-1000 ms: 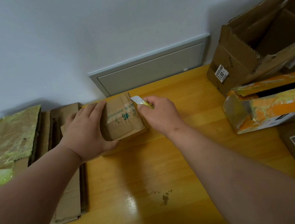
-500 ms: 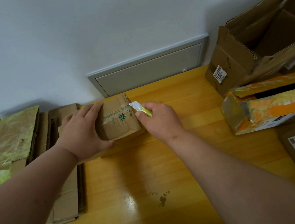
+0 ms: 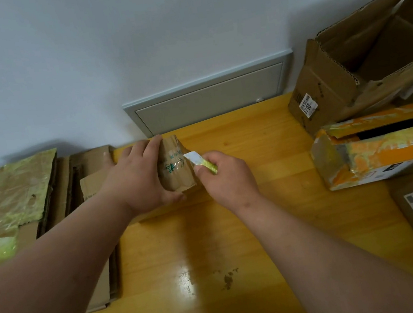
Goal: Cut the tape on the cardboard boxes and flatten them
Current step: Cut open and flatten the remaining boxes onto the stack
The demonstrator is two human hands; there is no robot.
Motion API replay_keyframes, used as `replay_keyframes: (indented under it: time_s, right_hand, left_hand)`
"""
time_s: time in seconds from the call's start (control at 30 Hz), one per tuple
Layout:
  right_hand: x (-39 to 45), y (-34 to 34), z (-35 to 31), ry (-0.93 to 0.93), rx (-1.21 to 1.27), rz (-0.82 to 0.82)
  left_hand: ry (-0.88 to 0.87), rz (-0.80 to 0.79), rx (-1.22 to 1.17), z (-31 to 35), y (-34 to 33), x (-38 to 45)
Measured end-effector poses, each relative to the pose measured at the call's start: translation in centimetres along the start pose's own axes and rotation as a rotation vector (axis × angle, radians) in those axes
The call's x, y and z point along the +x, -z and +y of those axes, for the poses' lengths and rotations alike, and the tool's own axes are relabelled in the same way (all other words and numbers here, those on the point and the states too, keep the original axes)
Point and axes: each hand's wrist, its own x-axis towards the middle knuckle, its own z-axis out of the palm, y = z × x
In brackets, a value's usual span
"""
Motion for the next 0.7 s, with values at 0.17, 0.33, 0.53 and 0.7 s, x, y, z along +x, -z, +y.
replay_keyframes:
  time_s: [0.17,0.33,0.53,0.7]
  right_hand:
    - [0.1,0.5,0.6,-0.03,0.029,0.042]
    - [0.3,0.2,-0.2,0.005,0.016,0.022]
    - [1.0,-0.2,-0.9,0.028,-0.01,0.006]
    - [1.3,-0.3,-1.1,0.028,-0.014,0.001]
  left_hand:
    - [-0.039,0.033,-0.016,-0.3,0.0,-0.4]
    - [-0.038,0.046,0.005,-0.1,0.1,-0.7]
    - [-0.037,0.048,0.01,0.3,0.2,-1.1]
    - [-0.036,0.053,-0.003,0.3,0.2,-1.1]
